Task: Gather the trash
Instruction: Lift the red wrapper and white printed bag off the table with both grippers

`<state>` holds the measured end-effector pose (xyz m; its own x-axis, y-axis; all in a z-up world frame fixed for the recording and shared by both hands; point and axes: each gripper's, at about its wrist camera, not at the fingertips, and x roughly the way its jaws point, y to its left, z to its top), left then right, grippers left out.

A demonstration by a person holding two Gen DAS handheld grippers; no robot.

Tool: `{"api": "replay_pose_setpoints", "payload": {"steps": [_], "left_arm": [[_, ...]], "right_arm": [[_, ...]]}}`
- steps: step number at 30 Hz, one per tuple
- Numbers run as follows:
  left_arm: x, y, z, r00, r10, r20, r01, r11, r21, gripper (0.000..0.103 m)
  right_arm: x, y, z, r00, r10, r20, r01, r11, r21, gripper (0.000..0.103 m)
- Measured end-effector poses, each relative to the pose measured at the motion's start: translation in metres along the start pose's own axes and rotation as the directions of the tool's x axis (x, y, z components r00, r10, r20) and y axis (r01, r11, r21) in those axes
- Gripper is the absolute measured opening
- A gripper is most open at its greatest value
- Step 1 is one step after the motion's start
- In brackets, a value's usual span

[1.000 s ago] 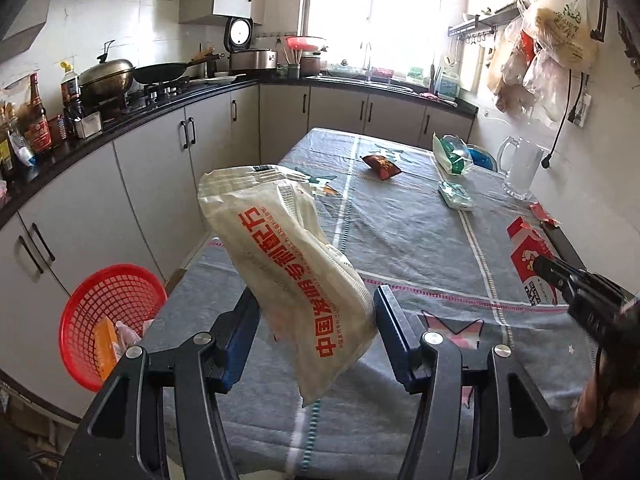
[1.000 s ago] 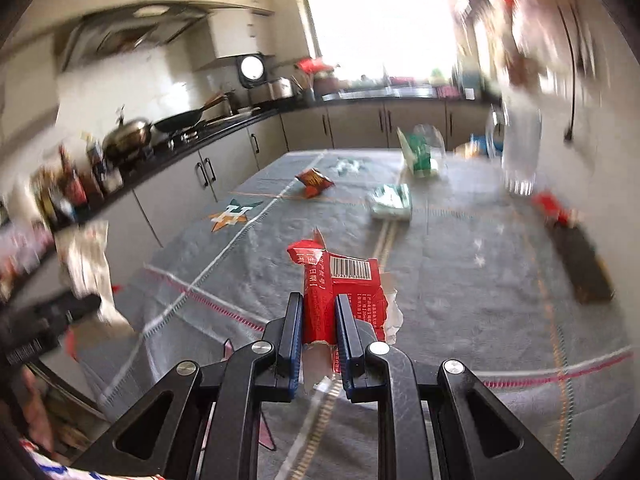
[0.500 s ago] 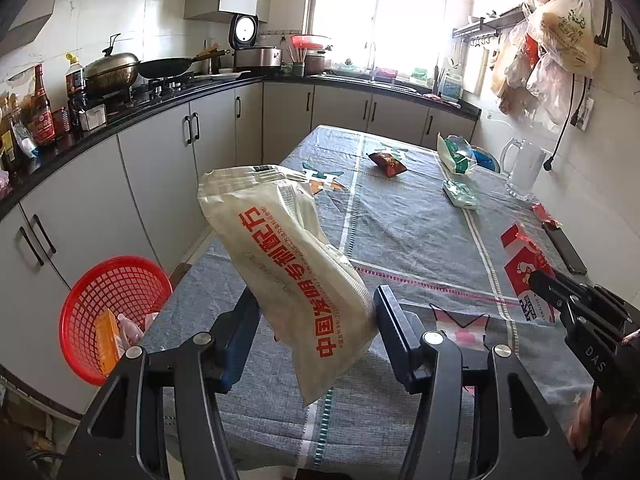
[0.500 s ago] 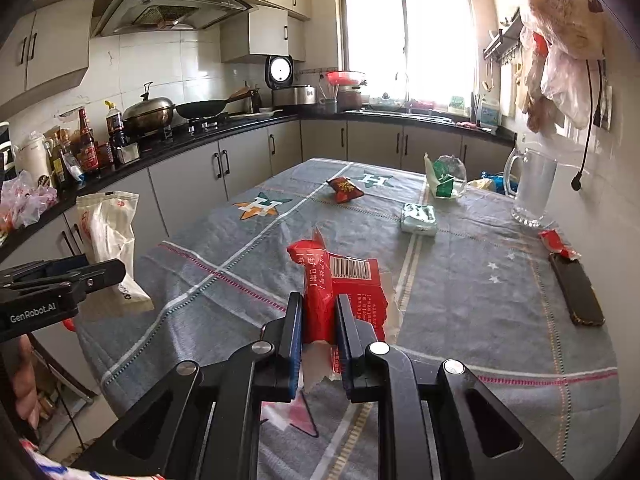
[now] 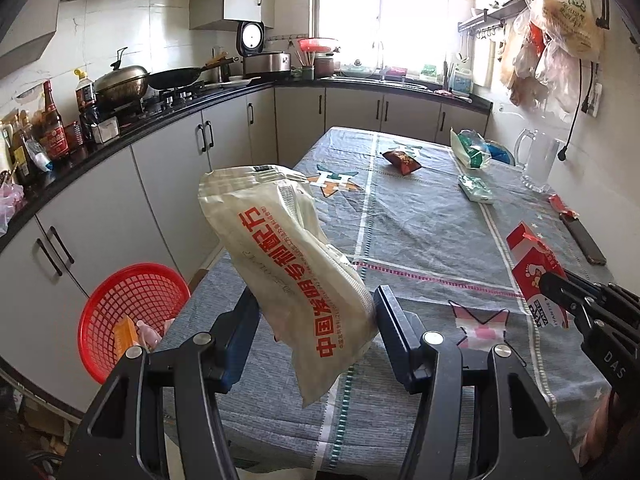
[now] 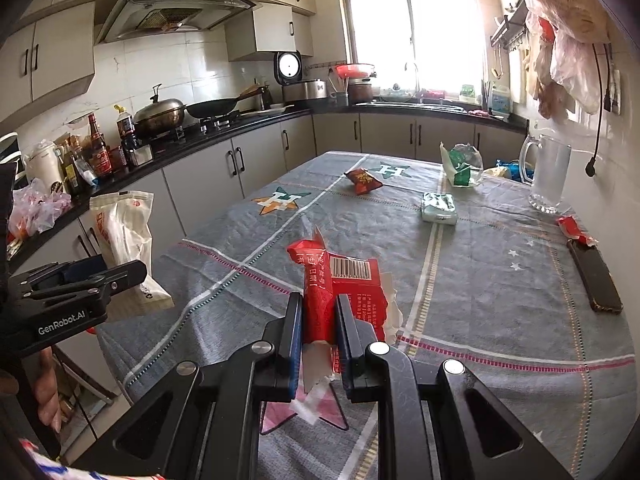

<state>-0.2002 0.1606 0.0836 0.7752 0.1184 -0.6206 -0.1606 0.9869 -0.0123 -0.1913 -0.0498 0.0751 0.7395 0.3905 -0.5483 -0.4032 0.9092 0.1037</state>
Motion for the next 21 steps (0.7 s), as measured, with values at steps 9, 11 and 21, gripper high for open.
{"api": "replay_pose_setpoints", "payload": {"steps": [9,11,21], "left_arm": [[0.006,0.004,0.0,1.0,0.019,-0.024,-0.02,1.0,-0.018,0.057],[0.006,0.005,0.0,0.999,0.022,-0.026,-0.023,1.0,-0.022,0.057],[0.006,0.014,-0.001,0.999,0.034,-0.024,-0.035,0.999,-0.037,0.057]], "right_arm": [[0.001,0.002,0.001,1.0,0.013,-0.007,-0.013,1.0,0.0,0.017],[0.002,0.003,0.001,1.0,0.017,-0.009,-0.017,1.0,-0.002,0.017],[0.005,0.012,0.002,0.999,0.029,-0.019,-0.029,0.999,-0.024,0.017]]}}
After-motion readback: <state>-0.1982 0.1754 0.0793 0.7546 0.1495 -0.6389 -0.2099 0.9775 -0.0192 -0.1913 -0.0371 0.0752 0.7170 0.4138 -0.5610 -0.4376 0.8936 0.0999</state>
